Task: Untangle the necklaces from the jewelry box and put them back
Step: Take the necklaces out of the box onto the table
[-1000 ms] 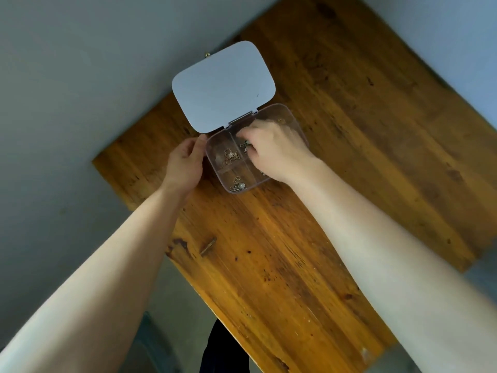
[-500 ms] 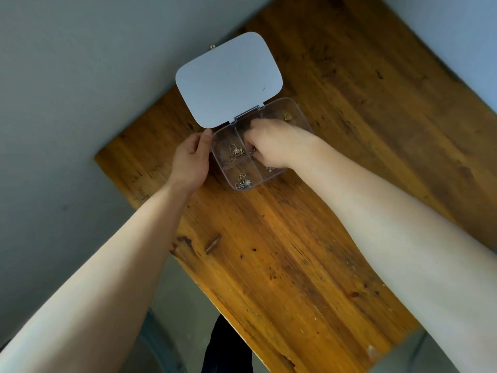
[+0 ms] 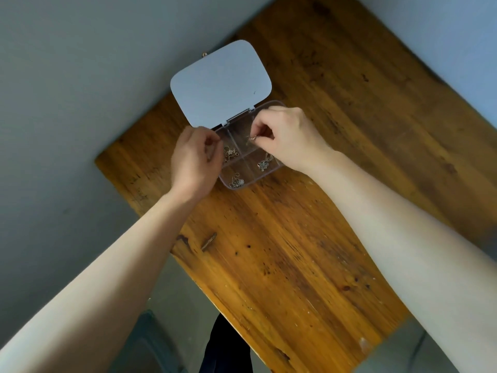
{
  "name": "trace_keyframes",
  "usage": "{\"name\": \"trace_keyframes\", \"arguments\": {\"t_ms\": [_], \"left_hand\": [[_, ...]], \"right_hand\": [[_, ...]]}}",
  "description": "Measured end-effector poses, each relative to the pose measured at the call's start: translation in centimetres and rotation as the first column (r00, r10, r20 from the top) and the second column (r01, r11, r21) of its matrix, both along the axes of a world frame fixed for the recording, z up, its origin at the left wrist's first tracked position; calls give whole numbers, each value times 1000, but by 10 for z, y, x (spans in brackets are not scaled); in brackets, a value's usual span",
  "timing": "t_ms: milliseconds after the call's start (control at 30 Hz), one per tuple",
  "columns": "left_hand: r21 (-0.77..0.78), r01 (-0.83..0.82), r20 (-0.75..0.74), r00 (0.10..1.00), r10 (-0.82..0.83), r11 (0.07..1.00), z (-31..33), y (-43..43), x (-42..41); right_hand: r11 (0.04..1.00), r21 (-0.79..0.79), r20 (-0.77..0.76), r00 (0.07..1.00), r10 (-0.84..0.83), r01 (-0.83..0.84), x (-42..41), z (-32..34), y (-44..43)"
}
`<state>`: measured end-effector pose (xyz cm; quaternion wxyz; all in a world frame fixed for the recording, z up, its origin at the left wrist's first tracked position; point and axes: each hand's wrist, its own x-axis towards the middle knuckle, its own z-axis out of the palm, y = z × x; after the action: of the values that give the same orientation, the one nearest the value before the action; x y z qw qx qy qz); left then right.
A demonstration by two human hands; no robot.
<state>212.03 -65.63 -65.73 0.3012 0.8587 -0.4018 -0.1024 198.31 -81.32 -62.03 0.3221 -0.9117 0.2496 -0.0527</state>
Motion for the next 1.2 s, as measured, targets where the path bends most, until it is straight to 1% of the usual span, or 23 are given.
{"name": "trace_keyframes", "arguments": {"t_ms": [67,133,200,233,267,300,367,533,733,800,833,867,900,933,967,1000,1033,1067,1100,1133,1167,1200], "left_hand": [[123,220,123,964,-235,968,9,-8,-2],[348,324,159,904,-396,880,18,-22,-1],[620,324,114,864,-491,714,25,-38,1],[713,307,77,859,-506,630,28,-46,1],[769,299,44,857,-514,565,31,-53,1],[799,300,18,855,-518,522,33,-58,1],[825,292,2,855,-519,484,34,-65,-1],[821,227,70,871,-487,524,28,-66,-9],[772,233,48,907,-418,592,27,-62,-10],[731,230,49,921,-386,642,30,-55,-12],[681,227,64,929,-365,696,31,-51,-15],[596,217,86,940,-331,773,34,-45,-17],[482,201,107,952,-286,853,37,-40,-22],[370,177,115,965,-234,912,42,-33,-28],[283,140,100,980,-174,949,47,-28,-34],[211,90,42,994,-101,973,53,-23,-42],[142,33,-77,997,-22,989,60,-19,-51],[73,-24,-249,968,41,997,68,-15,-61],[10,-80,-431,899,76,997,76,-11,-72],[-48,-134,-578,812,82,990,83,-7,-83],[-100,-175,-668,742,65,979,88,-2,-94],[-142,-202,-719,694,39,969,91,4,-104]], "right_hand": [[996,20,47,995,-83,82,-12,4,0],[989,30,84,986,-147,145,-26,9,0],[982,30,114,975,-190,188,-38,12,2],[979,28,129,970,-206,204,-44,13,3],[975,28,141,965,-222,220,-49,14,5],[971,33,148,959,-241,238,-54,15,6],[957,57,165,943,-291,285,-65,16,8],[913,115,255,877,-407,391,-90,16,14],[873,174,278,827,-488,456,-108,20,20],[864,183,289,814,-503,469,-112,24,24],[861,189,287,812,-509,473,-113,26,27],[856,200,279,810,-516,476,-115,27,29],[850,212,272,806,-525,482,-117,29,32],[844,223,268,801,-535,488,-120,29,35],[837,233,264,796,-544,495,-122,30,38],[831,241,255,794,-552,501,-125,30,41],[826,248,242,793,-559,506,-128,29,44],[821,253,227,793,-565,512,-131,28,47],[815,258,211,793,-572,519,-135,26,50],[807,265,195,791,-580,527,-138,23,54],[799,274,180,787,-590,536,-142,20,57],[790,282,165,783,-600,545,-147,16,61]]}}
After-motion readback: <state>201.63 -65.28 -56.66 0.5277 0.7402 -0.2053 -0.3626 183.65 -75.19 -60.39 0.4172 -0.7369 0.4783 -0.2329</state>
